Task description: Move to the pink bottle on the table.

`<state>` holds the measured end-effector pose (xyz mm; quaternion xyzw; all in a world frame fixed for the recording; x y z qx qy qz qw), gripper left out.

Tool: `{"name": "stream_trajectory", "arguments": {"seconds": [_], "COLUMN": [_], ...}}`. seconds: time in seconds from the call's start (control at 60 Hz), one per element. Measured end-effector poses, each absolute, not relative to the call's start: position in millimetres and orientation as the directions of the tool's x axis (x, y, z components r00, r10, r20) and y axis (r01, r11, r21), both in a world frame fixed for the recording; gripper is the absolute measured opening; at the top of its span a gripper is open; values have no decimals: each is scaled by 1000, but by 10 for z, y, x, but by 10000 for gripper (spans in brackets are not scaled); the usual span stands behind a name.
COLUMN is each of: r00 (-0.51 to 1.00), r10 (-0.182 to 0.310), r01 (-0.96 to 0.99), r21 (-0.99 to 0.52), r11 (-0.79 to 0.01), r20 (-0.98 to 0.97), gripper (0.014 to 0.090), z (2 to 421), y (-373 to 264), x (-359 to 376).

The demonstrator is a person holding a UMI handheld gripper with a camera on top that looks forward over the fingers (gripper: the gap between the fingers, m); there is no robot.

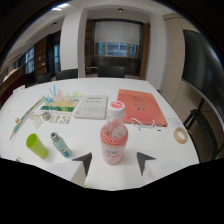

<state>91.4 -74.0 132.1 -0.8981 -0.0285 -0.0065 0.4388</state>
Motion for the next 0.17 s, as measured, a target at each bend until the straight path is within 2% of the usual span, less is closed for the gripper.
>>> {"name": "stream_trajectory", "arguments": {"seconds": [0.167], "r00": [998], "r10": [44], "r01": [54], "r21": [-788], "r11": [-614], "r20": [34], "gripper": [852], "z": [1290], "y": [-712], "x": [926]}}
